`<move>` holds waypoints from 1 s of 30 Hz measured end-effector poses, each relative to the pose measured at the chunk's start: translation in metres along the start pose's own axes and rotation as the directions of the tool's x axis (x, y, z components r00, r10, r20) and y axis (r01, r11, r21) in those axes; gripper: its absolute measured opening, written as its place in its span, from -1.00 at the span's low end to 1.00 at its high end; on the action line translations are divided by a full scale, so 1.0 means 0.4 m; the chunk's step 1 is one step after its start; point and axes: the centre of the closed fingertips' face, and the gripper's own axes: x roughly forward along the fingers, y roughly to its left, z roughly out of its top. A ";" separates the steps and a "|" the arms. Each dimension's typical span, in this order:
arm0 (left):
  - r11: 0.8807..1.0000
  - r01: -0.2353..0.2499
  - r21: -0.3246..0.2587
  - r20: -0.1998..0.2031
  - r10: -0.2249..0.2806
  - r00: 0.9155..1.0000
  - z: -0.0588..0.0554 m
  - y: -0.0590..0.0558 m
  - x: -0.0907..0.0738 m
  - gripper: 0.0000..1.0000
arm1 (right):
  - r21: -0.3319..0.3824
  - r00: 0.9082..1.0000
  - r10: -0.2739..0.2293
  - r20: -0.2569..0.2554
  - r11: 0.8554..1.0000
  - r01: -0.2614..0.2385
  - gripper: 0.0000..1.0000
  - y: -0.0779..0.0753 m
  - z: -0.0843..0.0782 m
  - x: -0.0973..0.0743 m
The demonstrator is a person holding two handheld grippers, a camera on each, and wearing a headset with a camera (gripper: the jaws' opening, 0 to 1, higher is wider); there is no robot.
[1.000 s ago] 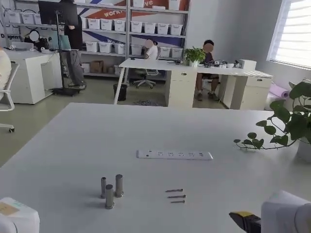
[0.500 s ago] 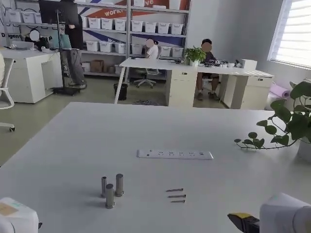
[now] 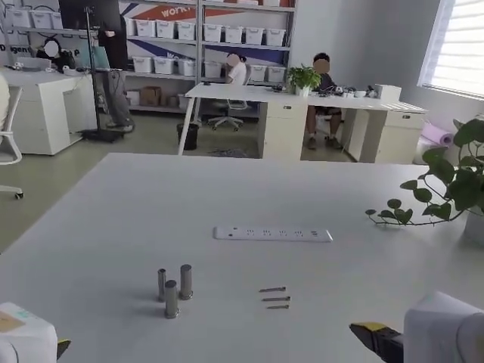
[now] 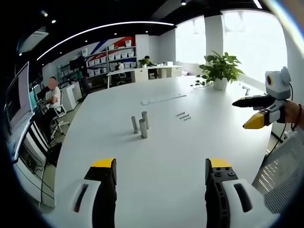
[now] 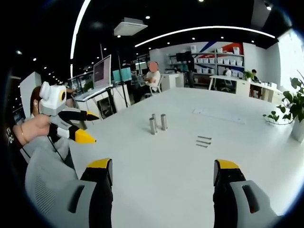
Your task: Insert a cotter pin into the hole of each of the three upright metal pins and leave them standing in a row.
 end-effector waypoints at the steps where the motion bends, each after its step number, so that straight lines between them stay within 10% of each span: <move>1: 1.000 0.002 -0.002 -0.002 -0.002 1.000 -0.001 0.002 0.005 0.47 | 0.003 1.000 0.000 -0.002 1.000 0.000 0.72 0.000 -0.001 0.001; 30: 0.998 -0.018 0.053 0.095 0.013 0.995 0.091 0.149 0.188 -0.17 | 0.029 0.999 0.037 0.003 0.999 -0.037 0.59 -0.005 -0.012 0.045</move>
